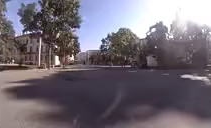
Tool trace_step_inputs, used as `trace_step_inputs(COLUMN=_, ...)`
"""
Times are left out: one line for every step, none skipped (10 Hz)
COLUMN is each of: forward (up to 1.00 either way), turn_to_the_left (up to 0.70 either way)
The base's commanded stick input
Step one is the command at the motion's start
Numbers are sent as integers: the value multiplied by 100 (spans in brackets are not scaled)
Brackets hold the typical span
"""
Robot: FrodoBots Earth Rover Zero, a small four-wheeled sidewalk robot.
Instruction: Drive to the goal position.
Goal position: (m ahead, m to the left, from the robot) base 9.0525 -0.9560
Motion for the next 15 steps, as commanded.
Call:
trace_step_inputs(forward=70, turn_to_the_left=13)
trace_step_inputs(forward=70, turn_to_the_left=13)
trace_step_inputs(forward=70, turn_to_the_left=13)
trace_step_inputs(forward=70, turn_to_the_left=10)
trace_step_inputs(forward=70, turn_to_the_left=0)
trace_step_inputs(forward=70, turn_to_the_left=0)
trace_step_inputs(forward=70, turn_to_the_left=0)
trace_step_inputs(forward=70, turn_to_the_left=0)
trace_step_inputs(forward=70, turn_to_the_left=0)
trace_step_inputs(forward=70, turn_to_the_left=0)
trace_step_inputs(forward=70, turn_to_the_left=0)
trace_step_inputs(forward=70, turn_to_the_left=0)
trace_step_inputs(forward=70, turn_to_the_left=1)
trace_step_inputs(forward=70, turn_to_the_left=4)
trace_step_inputs(forward=70, turn_to_the_left=9)
